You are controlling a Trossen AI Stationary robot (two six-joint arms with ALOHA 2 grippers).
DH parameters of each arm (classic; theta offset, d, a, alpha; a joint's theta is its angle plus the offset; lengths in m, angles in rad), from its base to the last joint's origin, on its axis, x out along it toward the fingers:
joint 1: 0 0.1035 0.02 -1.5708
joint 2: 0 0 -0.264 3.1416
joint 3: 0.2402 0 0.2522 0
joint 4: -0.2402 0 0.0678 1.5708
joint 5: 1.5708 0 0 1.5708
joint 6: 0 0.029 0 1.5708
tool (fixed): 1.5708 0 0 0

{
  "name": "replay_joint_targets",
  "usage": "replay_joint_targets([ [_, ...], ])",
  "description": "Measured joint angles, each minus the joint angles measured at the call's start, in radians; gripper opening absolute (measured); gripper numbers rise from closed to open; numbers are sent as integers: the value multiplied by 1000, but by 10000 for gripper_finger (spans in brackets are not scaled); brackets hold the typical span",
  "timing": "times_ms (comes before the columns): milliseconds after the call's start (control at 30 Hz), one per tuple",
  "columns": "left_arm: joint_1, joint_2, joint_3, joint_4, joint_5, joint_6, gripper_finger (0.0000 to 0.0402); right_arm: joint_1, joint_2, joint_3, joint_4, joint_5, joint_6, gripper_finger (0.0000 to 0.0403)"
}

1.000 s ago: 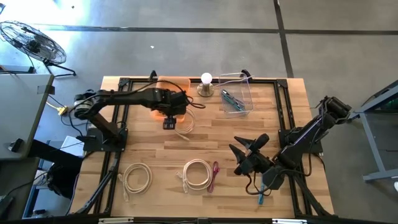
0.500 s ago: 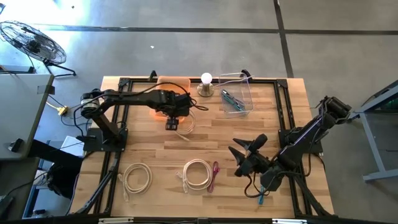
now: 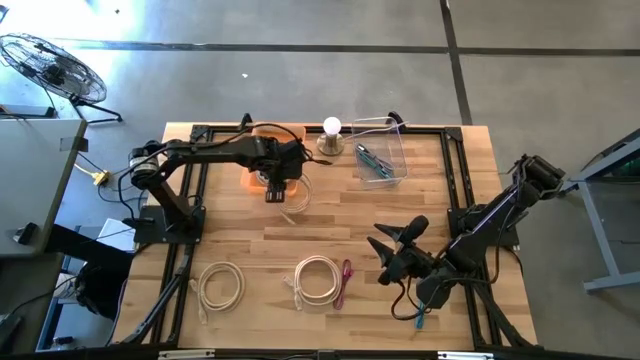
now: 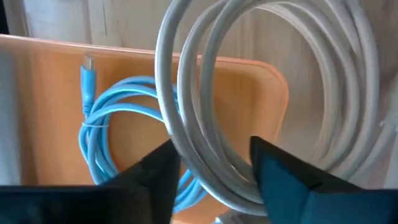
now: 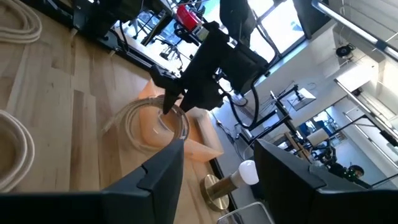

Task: Pick & Place USB Port
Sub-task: Put the top light brown HDMI cable into the orange bin

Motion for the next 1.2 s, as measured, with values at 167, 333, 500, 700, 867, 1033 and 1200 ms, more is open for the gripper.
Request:
replay_joint_targets([
  [167,6,-1,0,4,5,1,63,0,0,0,-36,-1,37,188],
  [333,6,-2,0,28,29,12,25,1,0,0,-40,0,39,188],
  [500,6,-3,0,42,81,25,44,0,0,0,-68,-2,58,188],
  [700,5,-53,-1,42,91,21,11,0,0,0,-71,-2,58,188],
  [867,5,-121,-1,32,93,17,33,0,0,0,-75,-2,58,188],
  [1033,5,-212,-1,24,63,23,20,0,0,0,-78,-2,56,188],
  [1200,6,-275,72,-70,-110,37,11,0,0,0,-79,-2,52,188],
])
